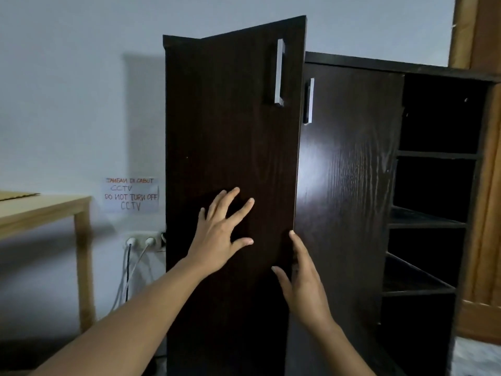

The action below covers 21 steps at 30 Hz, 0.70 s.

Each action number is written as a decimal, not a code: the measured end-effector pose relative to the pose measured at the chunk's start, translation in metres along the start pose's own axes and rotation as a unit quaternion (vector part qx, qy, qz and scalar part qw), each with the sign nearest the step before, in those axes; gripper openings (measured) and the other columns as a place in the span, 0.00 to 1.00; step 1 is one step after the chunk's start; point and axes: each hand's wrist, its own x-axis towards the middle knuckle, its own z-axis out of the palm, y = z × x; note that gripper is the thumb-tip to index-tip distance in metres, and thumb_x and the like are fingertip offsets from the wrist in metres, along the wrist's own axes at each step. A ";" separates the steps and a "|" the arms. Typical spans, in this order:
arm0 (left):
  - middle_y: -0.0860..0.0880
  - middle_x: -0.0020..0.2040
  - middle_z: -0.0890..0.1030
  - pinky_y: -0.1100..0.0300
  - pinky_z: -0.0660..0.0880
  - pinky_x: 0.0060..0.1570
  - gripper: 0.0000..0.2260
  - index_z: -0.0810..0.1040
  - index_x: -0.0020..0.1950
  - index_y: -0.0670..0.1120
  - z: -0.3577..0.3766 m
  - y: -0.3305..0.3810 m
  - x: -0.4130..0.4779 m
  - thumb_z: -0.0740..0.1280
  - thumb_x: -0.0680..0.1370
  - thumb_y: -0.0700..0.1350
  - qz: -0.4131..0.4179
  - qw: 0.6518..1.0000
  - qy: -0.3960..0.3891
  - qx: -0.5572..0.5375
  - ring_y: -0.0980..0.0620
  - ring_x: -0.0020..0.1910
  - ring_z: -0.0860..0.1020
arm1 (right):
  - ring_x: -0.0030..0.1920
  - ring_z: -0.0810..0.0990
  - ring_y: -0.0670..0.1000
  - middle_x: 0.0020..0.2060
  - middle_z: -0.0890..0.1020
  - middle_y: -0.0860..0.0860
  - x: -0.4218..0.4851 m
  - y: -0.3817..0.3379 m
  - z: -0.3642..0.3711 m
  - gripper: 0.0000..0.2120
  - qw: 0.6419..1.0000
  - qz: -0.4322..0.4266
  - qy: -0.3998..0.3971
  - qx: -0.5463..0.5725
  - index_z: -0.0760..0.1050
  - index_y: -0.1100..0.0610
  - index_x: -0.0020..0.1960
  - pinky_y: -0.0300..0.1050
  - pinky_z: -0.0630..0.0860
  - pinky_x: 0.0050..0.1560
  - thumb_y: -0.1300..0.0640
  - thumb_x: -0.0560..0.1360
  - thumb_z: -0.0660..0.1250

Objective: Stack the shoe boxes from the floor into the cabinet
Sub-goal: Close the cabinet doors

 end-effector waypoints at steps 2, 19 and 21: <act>0.54 0.81 0.44 0.31 0.55 0.72 0.40 0.51 0.80 0.62 0.015 -0.004 0.002 0.70 0.74 0.60 0.001 1.000 -0.010 0.023 0.50 0.80 0.40 | 0.68 0.69 0.39 0.69 0.68 0.34 0.007 0.013 0.000 0.42 0.999 0.011 -0.007 -0.042 0.48 0.30 0.75 0.54 0.72 0.68 0.51 0.75 0.72; 0.46 0.79 0.32 0.37 0.37 0.74 0.50 0.43 0.80 0.58 0.099 -0.046 0.015 0.75 0.71 0.58 0.019 0.974 -0.087 0.207 0.42 0.78 0.32 | 0.78 0.34 0.56 0.78 0.35 0.46 0.075 0.092 0.044 0.56 0.950 0.081 -0.074 -0.292 0.35 0.38 0.78 0.73 0.50 0.74 0.45 0.69 0.77; 0.46 0.80 0.34 0.36 0.40 0.75 0.51 0.44 0.80 0.58 0.104 -0.048 0.020 0.76 0.69 0.58 0.025 0.975 -0.069 0.208 0.42 0.78 0.34 | 0.78 0.33 0.56 0.78 0.34 0.46 0.080 0.100 0.047 0.55 0.948 0.077 -0.062 -0.304 0.35 0.38 0.78 0.72 0.49 0.74 0.45 0.70 0.76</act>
